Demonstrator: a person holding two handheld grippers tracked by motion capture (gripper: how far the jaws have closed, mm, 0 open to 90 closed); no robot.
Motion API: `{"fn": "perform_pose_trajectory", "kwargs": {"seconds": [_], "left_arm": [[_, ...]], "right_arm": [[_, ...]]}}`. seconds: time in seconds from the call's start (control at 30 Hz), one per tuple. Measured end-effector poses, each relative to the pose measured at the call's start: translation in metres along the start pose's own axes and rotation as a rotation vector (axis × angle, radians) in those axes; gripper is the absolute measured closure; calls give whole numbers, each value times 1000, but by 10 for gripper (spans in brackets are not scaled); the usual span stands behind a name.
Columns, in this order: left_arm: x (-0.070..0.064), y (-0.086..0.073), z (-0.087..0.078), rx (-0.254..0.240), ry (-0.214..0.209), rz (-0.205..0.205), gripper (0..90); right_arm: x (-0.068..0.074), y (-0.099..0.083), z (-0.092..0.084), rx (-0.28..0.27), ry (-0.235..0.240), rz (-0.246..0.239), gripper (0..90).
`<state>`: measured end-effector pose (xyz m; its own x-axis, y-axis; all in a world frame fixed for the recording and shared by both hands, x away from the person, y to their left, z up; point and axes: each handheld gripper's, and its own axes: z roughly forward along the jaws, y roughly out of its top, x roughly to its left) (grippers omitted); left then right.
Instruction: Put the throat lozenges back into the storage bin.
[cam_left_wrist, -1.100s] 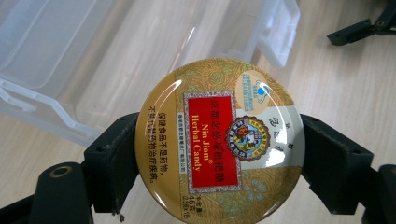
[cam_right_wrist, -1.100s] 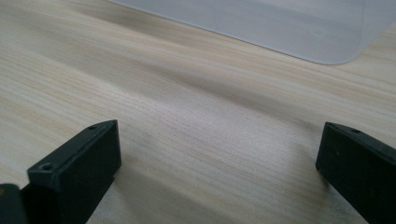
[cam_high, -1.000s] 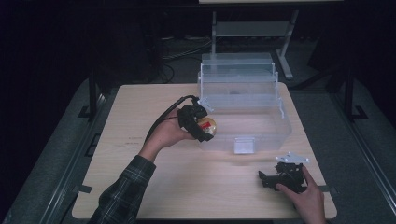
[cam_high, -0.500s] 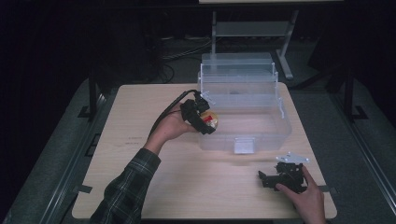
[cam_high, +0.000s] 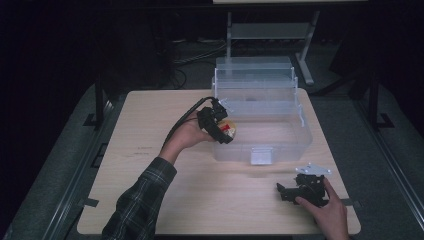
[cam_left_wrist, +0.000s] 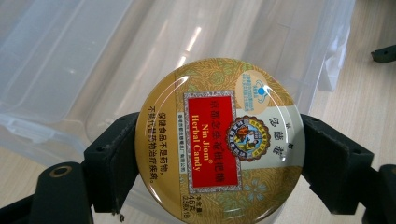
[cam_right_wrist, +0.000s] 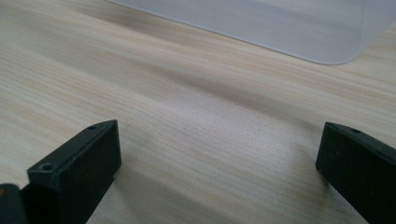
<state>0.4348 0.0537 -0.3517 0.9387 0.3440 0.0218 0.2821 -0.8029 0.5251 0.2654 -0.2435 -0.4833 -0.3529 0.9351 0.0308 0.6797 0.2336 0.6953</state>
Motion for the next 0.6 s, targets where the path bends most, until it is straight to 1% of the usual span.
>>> {"fn": "perform_pose_trajectory", "kwargs": {"seconds": [0.17,0.37,0.6], "left_arm": [[0,0,1,-3,-5,0,195],[1,0,1,0,0,5,192],[2,0,-1,-13,0,-8,184]], "right_arm": [[0,0,0,0,0,-1,0],[0,0,0,0,0,-1,0],[0,0,0,0,0,-1,0]]}}
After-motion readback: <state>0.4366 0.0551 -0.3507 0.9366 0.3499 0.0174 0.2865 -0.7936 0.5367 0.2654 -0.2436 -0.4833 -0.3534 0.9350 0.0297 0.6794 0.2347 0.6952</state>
